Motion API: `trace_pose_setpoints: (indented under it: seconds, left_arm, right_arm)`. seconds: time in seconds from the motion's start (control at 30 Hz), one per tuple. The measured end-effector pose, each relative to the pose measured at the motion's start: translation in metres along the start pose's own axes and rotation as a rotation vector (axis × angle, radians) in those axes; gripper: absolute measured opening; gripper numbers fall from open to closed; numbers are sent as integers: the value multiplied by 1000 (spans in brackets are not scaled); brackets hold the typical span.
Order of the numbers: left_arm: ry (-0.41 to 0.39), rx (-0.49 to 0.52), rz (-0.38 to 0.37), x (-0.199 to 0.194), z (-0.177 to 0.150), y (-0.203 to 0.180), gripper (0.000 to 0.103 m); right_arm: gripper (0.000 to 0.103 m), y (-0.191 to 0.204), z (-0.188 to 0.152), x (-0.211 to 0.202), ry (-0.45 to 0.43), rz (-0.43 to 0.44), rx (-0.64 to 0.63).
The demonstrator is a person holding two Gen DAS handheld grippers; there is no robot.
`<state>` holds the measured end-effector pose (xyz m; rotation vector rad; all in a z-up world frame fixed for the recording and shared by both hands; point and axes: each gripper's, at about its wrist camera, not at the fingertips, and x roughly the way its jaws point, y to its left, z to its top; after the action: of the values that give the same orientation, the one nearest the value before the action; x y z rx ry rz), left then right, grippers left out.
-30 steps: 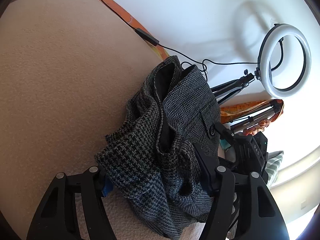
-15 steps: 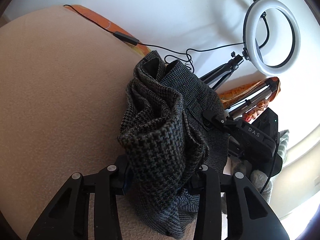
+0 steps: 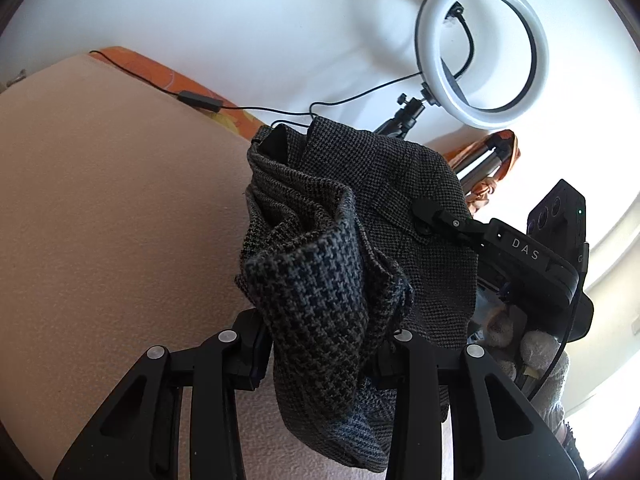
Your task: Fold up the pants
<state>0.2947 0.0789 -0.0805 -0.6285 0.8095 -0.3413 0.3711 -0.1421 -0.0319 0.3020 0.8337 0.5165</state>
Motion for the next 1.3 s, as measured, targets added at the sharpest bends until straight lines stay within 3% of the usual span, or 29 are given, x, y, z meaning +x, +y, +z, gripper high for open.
trace_pose_setpoints:
  seconds: [0.3, 0.73, 1.3]
  left_arm:
    - [5, 97, -69, -1, -6, -60, 35]
    - [42, 217, -174, 24, -24, -153, 35]
    - [89, 325, -294, 110, -44, -282, 35]
  right_arm:
    - [24, -5, 7, -71, -77, -63, -59]
    - [24, -47, 22, -169, -172, -158, -73]
    - [24, -141, 55, -269, -252, -363, -97]
